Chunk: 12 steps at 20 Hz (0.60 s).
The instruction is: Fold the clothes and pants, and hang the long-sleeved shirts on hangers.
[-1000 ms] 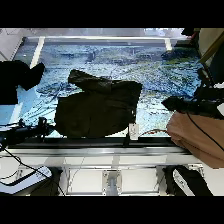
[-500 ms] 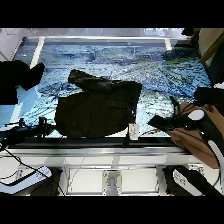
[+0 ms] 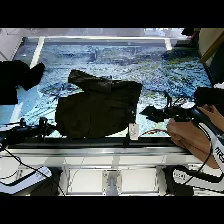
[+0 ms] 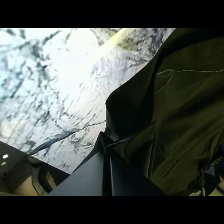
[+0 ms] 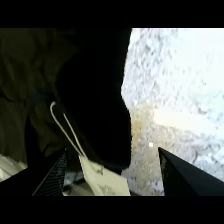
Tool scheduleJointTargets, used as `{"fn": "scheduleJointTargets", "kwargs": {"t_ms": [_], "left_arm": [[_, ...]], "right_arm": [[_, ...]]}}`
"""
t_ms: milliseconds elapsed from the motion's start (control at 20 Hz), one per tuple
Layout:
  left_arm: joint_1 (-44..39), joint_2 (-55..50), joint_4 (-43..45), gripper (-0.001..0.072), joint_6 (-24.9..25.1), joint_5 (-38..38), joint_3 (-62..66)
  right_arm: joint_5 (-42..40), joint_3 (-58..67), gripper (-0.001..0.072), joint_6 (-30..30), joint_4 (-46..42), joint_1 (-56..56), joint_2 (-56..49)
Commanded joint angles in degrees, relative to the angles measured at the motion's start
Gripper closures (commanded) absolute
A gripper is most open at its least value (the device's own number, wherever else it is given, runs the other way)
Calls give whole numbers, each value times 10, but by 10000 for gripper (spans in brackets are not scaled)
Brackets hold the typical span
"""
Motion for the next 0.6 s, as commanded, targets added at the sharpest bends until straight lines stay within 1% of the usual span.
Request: {"fn": "scheduleJointTargets", "kwargs": {"t_ms": [0,50,100,150,350,400,550], "left_arm": [[0,0,0,693,2,0,0],[0,0,0,693,10,-1,0],[0,0,0,693,15,-1,0],[0,0,0,693,15,-1,0],[0,0,0,694,15,-1,0],[0,0,0,694,15,-1,0],[0,0,0,693,15,-1,0]], "right_arm": [[-12,9,89,-6,-19,9,-9],[-10,5,90,-8,-28,19,-9],[-13,2,140,-11,-28,33,-9],[-13,1,170,-21,-25,48,-10],[-13,1,160,-25,-24,101,-16],[-12,1,149,-25,-22,108,-20],[-16,1,150,-25,-12,111,-37]]}}
